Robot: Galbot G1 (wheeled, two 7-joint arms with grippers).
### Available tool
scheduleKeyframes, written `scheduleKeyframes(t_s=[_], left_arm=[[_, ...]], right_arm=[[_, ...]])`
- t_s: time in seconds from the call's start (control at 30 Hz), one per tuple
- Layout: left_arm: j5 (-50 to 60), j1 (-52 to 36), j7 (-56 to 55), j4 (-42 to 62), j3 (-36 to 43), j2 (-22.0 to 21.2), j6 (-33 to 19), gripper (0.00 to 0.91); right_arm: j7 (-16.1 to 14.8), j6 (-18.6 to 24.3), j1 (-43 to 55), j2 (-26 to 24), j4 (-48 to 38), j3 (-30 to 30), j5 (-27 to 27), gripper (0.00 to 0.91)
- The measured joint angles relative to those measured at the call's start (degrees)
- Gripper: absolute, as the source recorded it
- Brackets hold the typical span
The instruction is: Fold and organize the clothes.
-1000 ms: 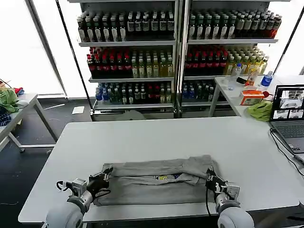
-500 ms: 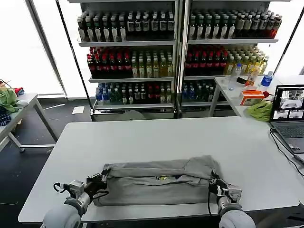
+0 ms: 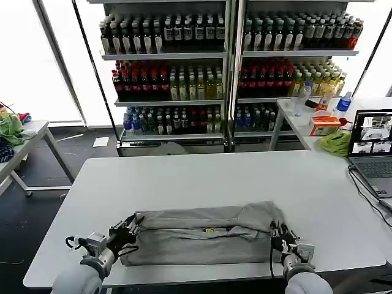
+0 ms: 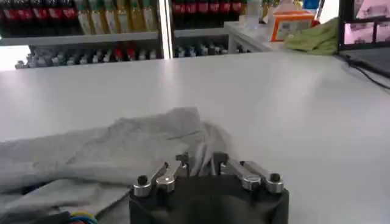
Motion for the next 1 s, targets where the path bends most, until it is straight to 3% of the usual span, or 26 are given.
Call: scheduleKeyframes(t_s=[0.3, 1.0], left_arm=[[-1.46, 0.32, -1.66, -1.53, -1.94, -1.99, 0.57, 0.907], [-1.52, 1.91, -3.22, -0.31, -2.57, -9.13, 1.57, 0.907]], right_arm=[[-0.04, -0.03, 1.38, -0.21, 5.46, 2.53, 1.00, 0.907], [0.08, 0.37, 2.55, -0.87, 8.58, 2.77, 2.45, 0.907]])
